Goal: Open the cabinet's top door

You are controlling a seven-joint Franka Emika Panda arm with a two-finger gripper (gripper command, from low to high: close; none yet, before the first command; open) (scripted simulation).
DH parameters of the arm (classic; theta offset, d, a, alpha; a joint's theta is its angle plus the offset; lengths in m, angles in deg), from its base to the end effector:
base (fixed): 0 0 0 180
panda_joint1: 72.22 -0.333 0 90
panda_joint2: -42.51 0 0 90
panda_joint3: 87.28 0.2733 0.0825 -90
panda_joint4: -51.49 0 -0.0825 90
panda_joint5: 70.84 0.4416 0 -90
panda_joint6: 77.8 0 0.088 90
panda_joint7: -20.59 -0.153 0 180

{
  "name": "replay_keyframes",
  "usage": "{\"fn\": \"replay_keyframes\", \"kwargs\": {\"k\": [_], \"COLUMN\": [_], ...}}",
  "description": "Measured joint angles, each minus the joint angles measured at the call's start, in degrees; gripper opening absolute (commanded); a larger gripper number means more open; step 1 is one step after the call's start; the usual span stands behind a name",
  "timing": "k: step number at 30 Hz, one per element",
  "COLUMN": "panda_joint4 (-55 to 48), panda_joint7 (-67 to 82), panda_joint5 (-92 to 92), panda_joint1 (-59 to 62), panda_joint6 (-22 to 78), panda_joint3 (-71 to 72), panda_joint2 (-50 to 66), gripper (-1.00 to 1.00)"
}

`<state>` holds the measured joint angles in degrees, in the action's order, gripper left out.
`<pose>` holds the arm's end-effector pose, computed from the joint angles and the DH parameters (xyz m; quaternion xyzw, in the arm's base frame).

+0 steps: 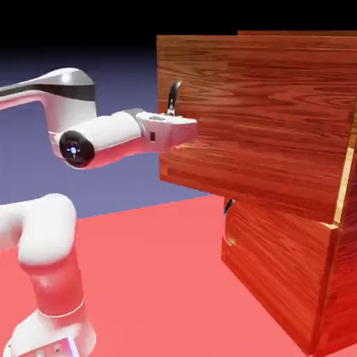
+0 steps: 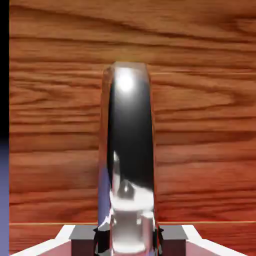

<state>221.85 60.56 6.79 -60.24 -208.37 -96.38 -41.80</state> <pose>0.3346 -0.0538 0.5597 -0.7049 0.0565 -0.5385 0.4583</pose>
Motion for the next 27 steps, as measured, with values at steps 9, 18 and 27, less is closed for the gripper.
{"fn": "replay_keyframes", "kwargs": {"k": [9, 18, 27], "panda_joint4": [-3.9, -16.4, -35.1], "panda_joint7": [-1.1, 0.1, -0.1], "panda_joint5": [-17.9, -33.2, -43.1], "panda_joint1": [2.4, -4.0, -19.7], "panda_joint6": [16.4, 34.5, 51.7], "panda_joint3": [-18.7, -37.4, -52.3], "panda_joint2": [0.7, 7.7, 13.3], "gripper": [-1.00, -1.00, -1.00]}}
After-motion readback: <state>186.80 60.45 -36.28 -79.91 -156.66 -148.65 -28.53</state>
